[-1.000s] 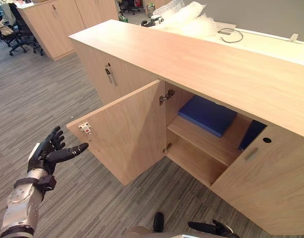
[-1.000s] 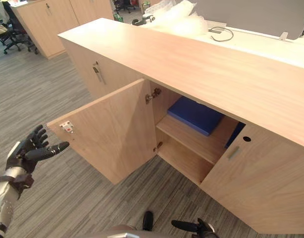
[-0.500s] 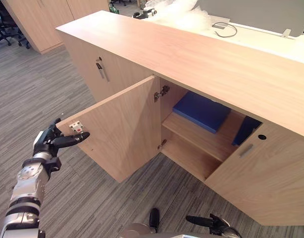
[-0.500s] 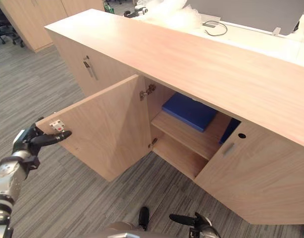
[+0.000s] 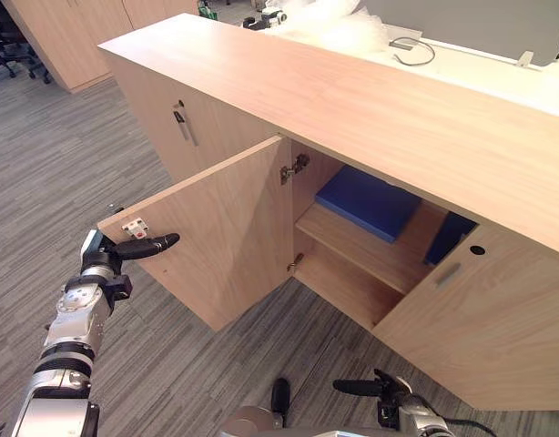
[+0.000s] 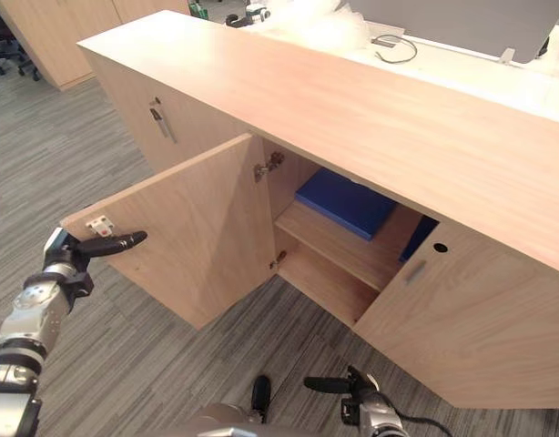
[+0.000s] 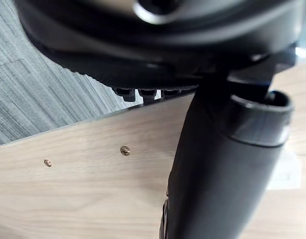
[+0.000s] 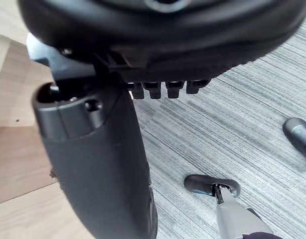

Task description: Walk over to the cabinet, pick up the folder, carry it to the office cabinet, place the folder inside the office cabinet, then close the office cabinet door

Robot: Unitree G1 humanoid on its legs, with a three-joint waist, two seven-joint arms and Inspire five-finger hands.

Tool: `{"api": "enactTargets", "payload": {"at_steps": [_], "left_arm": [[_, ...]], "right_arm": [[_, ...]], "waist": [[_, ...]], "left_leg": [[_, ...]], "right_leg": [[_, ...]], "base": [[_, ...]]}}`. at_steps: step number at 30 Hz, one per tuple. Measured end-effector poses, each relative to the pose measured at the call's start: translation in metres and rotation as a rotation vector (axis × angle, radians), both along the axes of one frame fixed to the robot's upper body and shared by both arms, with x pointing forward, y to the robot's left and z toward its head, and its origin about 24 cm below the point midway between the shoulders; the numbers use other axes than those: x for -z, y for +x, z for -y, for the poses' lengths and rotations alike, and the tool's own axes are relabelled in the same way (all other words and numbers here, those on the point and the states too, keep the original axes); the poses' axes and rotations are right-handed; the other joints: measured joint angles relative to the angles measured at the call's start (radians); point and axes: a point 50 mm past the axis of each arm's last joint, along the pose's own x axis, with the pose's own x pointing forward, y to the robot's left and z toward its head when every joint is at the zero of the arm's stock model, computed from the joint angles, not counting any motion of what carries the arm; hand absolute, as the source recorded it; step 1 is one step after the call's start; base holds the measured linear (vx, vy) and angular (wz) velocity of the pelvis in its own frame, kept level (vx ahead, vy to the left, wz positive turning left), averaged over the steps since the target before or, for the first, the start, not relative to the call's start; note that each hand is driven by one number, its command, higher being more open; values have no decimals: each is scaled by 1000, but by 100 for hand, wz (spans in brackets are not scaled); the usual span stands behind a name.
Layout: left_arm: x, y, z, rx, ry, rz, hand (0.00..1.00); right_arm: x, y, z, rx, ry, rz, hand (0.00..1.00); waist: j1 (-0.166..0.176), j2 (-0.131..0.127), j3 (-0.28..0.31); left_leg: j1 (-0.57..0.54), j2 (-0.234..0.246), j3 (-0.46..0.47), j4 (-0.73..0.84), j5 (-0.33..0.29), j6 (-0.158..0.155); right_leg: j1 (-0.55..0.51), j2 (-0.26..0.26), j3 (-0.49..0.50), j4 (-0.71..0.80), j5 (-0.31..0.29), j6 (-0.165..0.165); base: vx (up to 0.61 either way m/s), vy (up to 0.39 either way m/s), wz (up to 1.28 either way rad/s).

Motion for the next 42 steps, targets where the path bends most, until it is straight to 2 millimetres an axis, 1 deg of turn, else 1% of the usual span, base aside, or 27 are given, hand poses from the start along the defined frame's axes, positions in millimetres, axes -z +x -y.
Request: {"api": "enactTargets", "payload": {"at_steps": [1,3,5,8,9,10,12,13,14,15,16,17,18,20,23,24,26,29,31,32,34,35,37,39,40,41,42], "left_arm": [[3,0,3,-1,-9,-2,100],[18,-9,15,11,-32,-16,100],[24,-17,25,46,-35,-15,100],[39,-42,59,184,-45,-30,100],[47,-55,78,259,-53,-52,100],[54,-73,106,384,-65,-84,100],[57,-91,133,522,-83,-98,100],[56,-104,155,639,-113,-102,100],[56,-110,165,703,-126,-105,100],[54,-124,182,801,-169,-109,100],[52,-131,187,838,-184,-106,100],[48,-144,193,910,-217,-108,100],[43,-153,197,954,-239,-103,100],[40,-162,194,956,-254,-101,100],[40,-170,172,860,-257,-126,100],[41,-173,163,811,-271,-132,100],[43,-176,156,766,-297,-143,100],[48,-180,157,720,-366,-140,100],[61,-182,159,647,-429,-146,100],[68,-180,160,594,-453,-144,100],[85,-171,161,353,-457,-125,100],[90,-168,161,284,-458,-118,100],[109,-162,153,31,-451,-135,100],[122,-164,144,-130,-452,-177,100],[125,-170,139,-249,-446,-195,100],[126,-171,139,-266,-445,-196,100],[126,-171,138,-312,-446,-196,100]], "right_arm": [[-1,2,0,-13,-5,3,100],[-3,8,0,-41,-16,14,100],[-3,8,0,-59,-24,11,100],[1,0,0,-70,-27,-26,100],[2,-3,-1,-74,-28,-39,100],[4,-5,-2,-88,-30,-52,100],[3,-4,-4,-108,-29,-47,100],[4,-4,-7,-124,-31,-42,100],[4,-4,-8,-126,-29,-41,100],[5,-5,-10,-132,-24,-44,100],[5,-5,-11,-137,-22,-43,100],[6,-8,-11,-147,-22,-44,100],[8,-16,-10,-159,-27,-67,100],[13,-31,-6,-162,-31,-120,100],[17,-48,-3,-172,-33,-170,100],[17,-49,-2,-170,-32,-174,100],[17,-51,-1,-169,-32,-176,100],[16,-47,-4,-169,-27,-158,100],[15,-41,-8,-156,-19,-126,100],[14,-39,-10,-137,-10,-110,100],[13,-34,-17,-77,14,-79,100],[13,-34,-18,-55,23,-73,100],[14,-39,-28,22,53,-67,100],[16,-45,-38,46,80,-73,100],[16,-46,-42,80,98,-70,100],[16,-46,-43,83,98,-68,100],[15,-44,-45,102,97,-59,100]], "waist": [[0,1,1],[-11,8,4],[-12,9,5],[-11,10,6],[-11,13,6],[-8,20,3],[-4,23,1],[-3,22,1],[-5,22,1],[-16,20,1],[-19,18,-1],[-31,15,-3],[-34,10,-7],[-30,6,-10],[-26,6,-11],[-24,5,-12],[-17,4,-13],[-13,0,-15],[-16,0,-16],[-17,0,-16],[-16,-2,-17],[-17,-3,-18],[-18,-11,-19],[-21,-25,-23],[-21,-38,-29],[-22,-41,-30],[-31,-51,-22]], "left_leg": [[0,0,0,0,1,-1],[-6,0,1,0,-1,-7],[-16,-3,1,0,-1,-8],[-34,-22,-3,0,-3,-5],[-37,-33,-3,0,-3,-5],[-47,-39,0,0,3,0],[-65,-39,10,1,11,1],[-77,-39,22,1,19,9],[-80,-39,28,1,21,8],[-81,-39,42,1,21,7],[-81,-39,48,1,21,7],[-81,-38,49,1,21,7],[-83,-36,49,1,22,6],[-85,-35,46,1,27,8],[-104,-34,24,1,40,19],[-113,-33,16,1,47,26],[-116,-35,8,1,53,34],[-116,-37,-7,1,54,34],[-111,-36,-10,0,54,34],[-109,-35,-11,0,54,34],[-104,-31,-12,0,53,31],[-104,-30,-12,0,53,30],[-86,-26,-3,0,44,19],[-70,-15,30,2,31,15],[-64,5,77,13,17,14],[-65,10,82,20,14,12],[-86,33,108,99,-22,22]], "right_leg": [[0,0,1,0,0,0],[-6,-1,1,0,-2,3],[-15,-4,1,0,-5,7],[-27,-23,0,9,-23,30],[-28,-34,1,13,-34,39],[-39,-40,7,14,-42,35],[-60,-39,28,7,-47,28],[-72,-39,40,-5,-54,30],[-75,-39,46,-12,-58,29],[-78,-41,56,-20,-66,24],[-79,-43,61,-22,-70,26],[-84,-44,69,-22,-72,27],[-89,-43,76,-21,-72,27],[-89,-38,74,-22,-74,29],[-93,-24,53,-31,-76,33],[-95,-16,46,-37,-75,34],[-92,-11,40,-42,-71,41],[-86,-6,33,-45,-70,42],[-79,-3,31,-47,-71,42],[-75,0,30,-50,-72,39],[-68,6,28,-58,-75,33],[-67,7,29,-60,-76,32],[-53,8,35,-63,-76,31],[-52,1,62,-56,-75,32],[-69,0,103,-43,-71,26],[-72,0,111,-41,-69,24],[-71,0,128,-42,-55,20]], "base": [[-72,4,-2],[-90,24,-1],[-86,41,2],[-82,60,12],[-86,60,13],[-79,49,7],[-90,46,-12],[-93,39,-23],[-90,30,-31],[-69,19,-28],[-75,18,-31],[-58,10,-23],[-52,-3,-15],[-28,-30,5],[-10,-43,22],[-1,-47,27],[2,-49,18],[-1,-44,14],[-13,-44,5],[-26,-47,2],[-36,-51,0],[-33,-43,-3],[-25,-42,-12],[-6,-42,-58],[3,-27,-79],[-2,-26,-80],[-23,-37,-50]]}}
